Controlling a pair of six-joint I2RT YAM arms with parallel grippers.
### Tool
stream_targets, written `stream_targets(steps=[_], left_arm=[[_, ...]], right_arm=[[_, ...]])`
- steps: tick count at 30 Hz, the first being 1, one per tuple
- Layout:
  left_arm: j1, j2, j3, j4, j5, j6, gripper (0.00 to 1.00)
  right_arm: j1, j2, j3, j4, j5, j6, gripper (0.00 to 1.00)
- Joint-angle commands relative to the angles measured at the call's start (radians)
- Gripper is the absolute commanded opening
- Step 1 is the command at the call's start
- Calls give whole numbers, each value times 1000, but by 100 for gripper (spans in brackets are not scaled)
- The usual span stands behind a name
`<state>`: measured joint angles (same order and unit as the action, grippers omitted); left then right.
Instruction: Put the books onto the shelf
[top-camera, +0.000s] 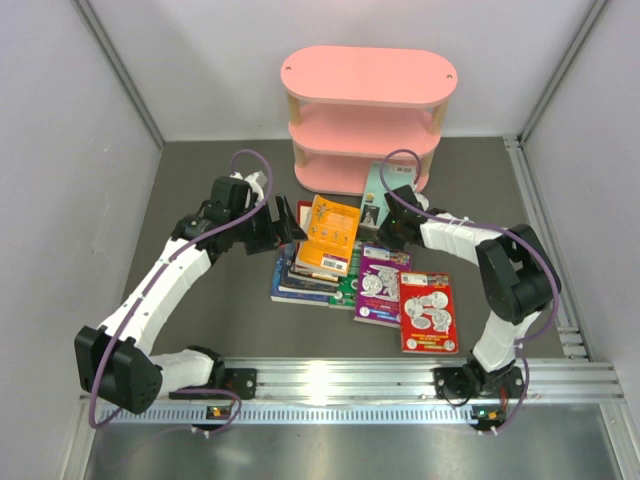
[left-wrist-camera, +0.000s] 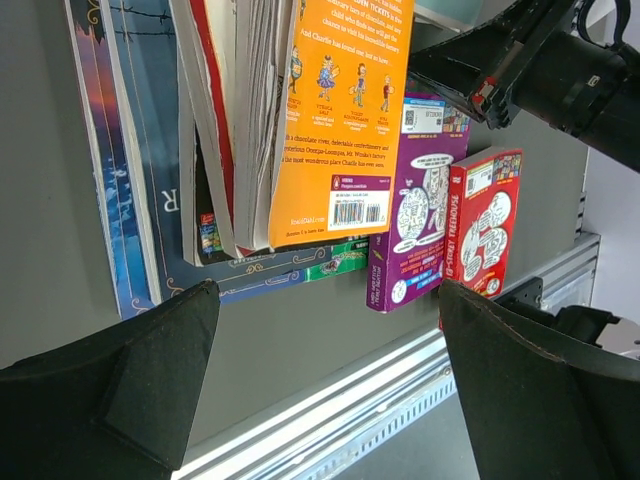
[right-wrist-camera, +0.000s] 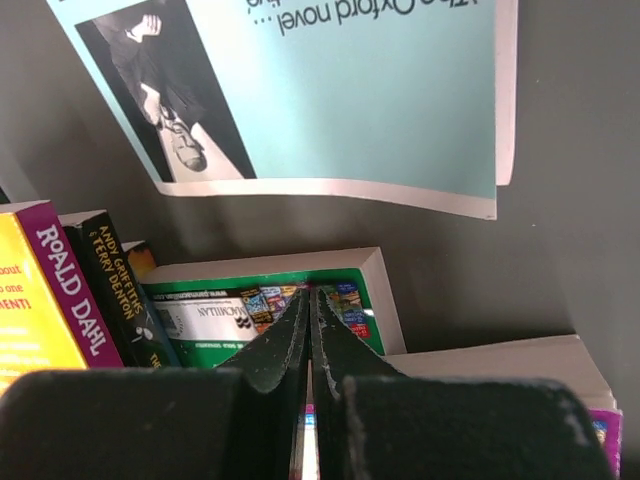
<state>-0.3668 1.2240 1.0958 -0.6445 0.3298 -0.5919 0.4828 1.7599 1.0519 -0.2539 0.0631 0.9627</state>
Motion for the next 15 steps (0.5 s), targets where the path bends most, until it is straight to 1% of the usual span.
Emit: stream_targets(steps=[1,7,11,15], left_arm=[[8,-4,12,26,17,10,96],[8,-11,9,29,26,6,96],[9,-8,27,11,20,24,96],[17,2,55,-24,12,49,96]], right_arm=[[20,28,-29,-13,30,-13,0],[8,146,92,1,69,-13,0],[5,216,187,-16,130,-2,0],[7,254,214,-38,184,13,0]])
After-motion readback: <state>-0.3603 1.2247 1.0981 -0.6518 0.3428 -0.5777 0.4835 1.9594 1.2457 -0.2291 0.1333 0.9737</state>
